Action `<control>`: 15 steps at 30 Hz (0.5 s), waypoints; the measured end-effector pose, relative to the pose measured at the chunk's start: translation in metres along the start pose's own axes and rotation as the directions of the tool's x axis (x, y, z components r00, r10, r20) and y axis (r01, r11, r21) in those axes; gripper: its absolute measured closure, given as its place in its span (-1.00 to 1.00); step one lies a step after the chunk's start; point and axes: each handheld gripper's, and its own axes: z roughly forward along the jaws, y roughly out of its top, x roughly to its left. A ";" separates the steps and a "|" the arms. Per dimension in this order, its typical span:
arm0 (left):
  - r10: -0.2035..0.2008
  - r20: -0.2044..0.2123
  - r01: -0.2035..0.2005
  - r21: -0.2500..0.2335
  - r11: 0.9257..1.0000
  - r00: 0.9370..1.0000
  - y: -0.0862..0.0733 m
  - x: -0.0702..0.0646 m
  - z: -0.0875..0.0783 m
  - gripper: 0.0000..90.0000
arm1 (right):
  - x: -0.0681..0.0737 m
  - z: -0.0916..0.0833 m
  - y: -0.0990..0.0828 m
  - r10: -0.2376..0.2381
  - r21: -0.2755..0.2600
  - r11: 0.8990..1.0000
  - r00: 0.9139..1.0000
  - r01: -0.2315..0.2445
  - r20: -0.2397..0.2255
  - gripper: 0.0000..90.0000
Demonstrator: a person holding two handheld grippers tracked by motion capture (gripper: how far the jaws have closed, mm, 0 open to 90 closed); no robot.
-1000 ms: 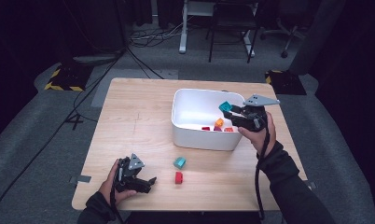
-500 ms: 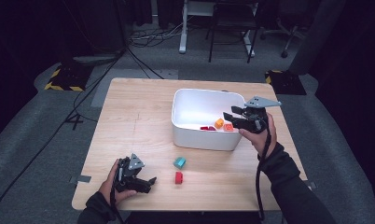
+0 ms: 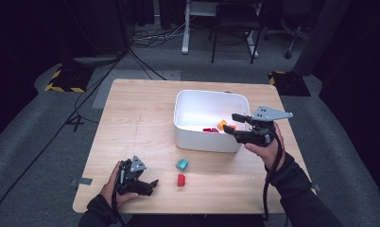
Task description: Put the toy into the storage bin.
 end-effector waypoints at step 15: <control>0.000 0.000 0.000 0.000 1.000 1.000 0.000 0.000 0.000 -0.99 | 0.052 0.022 -0.043 -0.067 0.067 0.995 0.987 0.078 -0.147 -0.19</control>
